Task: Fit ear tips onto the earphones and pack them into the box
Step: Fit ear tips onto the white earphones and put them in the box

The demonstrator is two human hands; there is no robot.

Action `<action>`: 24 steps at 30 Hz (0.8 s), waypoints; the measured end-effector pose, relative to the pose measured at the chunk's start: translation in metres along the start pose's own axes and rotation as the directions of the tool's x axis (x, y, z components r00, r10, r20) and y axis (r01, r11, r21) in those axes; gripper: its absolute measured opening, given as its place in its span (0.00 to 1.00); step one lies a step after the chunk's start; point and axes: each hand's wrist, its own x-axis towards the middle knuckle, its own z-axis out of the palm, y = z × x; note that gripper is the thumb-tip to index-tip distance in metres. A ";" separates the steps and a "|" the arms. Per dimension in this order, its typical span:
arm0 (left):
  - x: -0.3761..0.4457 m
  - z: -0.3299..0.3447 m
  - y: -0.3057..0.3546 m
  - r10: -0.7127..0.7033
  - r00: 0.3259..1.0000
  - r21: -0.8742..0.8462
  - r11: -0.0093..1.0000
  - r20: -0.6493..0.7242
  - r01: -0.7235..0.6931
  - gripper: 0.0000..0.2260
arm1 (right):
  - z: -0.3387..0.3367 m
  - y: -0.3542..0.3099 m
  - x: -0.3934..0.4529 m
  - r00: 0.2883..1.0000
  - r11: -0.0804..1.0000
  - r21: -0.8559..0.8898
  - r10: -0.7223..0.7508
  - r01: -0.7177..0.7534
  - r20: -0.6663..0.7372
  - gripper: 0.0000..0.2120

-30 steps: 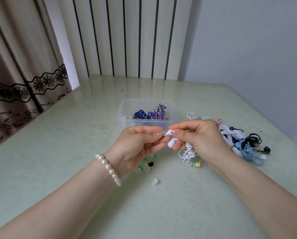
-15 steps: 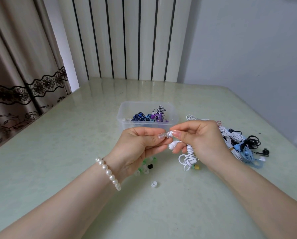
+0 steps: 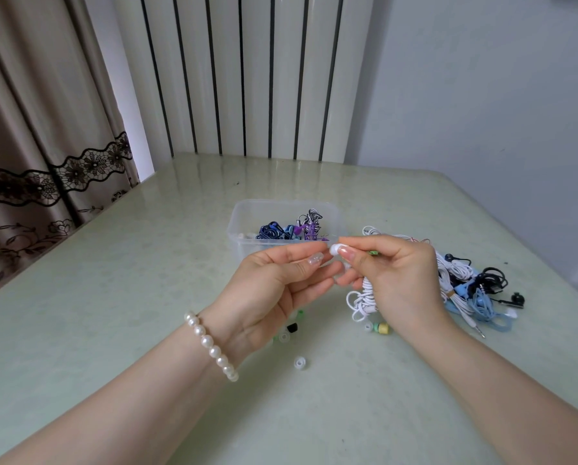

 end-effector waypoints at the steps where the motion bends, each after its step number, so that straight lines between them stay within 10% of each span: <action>1: 0.000 0.001 0.001 0.007 1.000 -0.009 1.000 0.001 -0.007 0.09 | -0.001 0.000 0.001 1.000 1.000 0.012 0.005 -0.005 -0.004 0.09; 10: 0.008 -0.011 0.005 0.078 0.993 0.084 0.994 -0.088 -0.071 0.06 | -0.004 -0.001 0.005 0.955 0.925 0.239 0.273 -0.295 0.119 0.05; 24: 0.019 -0.032 0.009 0.102 0.986 0.474 0.880 -0.131 -0.028 0.07 | 0.012 -0.040 0.106 0.968 0.967 0.144 0.183 -0.209 0.173 0.11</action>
